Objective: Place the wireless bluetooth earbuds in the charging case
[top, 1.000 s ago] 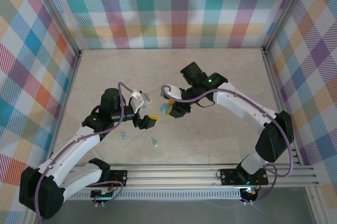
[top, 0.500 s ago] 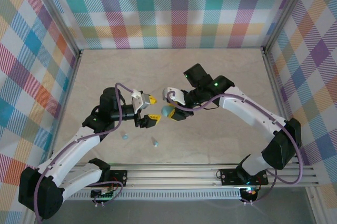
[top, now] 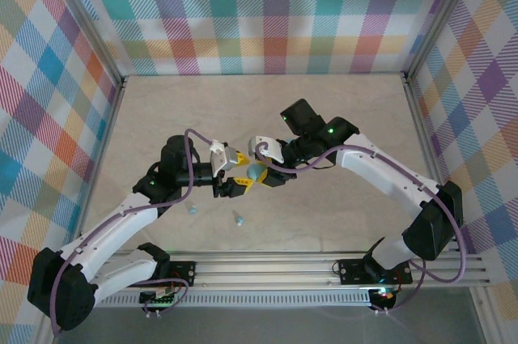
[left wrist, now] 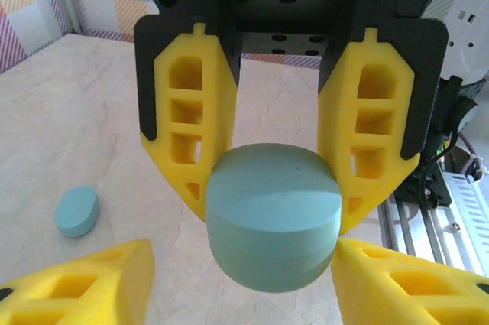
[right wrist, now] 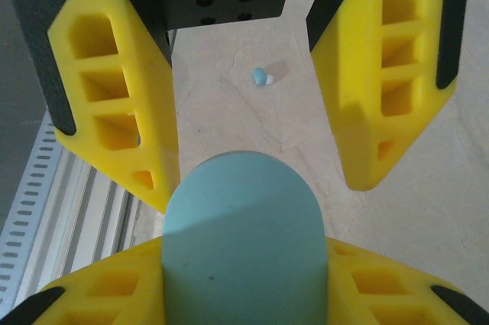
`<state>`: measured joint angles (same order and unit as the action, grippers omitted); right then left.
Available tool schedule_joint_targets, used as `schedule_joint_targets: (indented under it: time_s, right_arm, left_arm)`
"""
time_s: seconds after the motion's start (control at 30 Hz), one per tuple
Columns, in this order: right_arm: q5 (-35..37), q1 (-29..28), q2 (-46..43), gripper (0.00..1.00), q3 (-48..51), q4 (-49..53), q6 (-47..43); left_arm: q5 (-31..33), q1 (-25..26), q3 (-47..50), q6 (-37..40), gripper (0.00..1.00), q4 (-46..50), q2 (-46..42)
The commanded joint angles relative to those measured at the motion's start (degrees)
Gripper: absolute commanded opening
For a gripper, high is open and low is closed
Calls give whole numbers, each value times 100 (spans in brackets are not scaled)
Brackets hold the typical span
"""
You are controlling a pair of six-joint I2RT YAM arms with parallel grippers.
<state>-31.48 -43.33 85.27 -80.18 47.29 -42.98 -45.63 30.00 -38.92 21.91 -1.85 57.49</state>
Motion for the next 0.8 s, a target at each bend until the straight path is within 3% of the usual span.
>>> schedule_joint_targets:
  time_s: [0.0, 0.77]
  right_arm:
    - [-200, -53, -90, 30, -6, 2, -219]
    - [-108, -114, -37, 30, -45, -106, -259]
  left_arm:
    - [-129, 63, -213, 32, 61, -88, 43]
    - [-308, 76, -292, -82, 53, -203, 264]
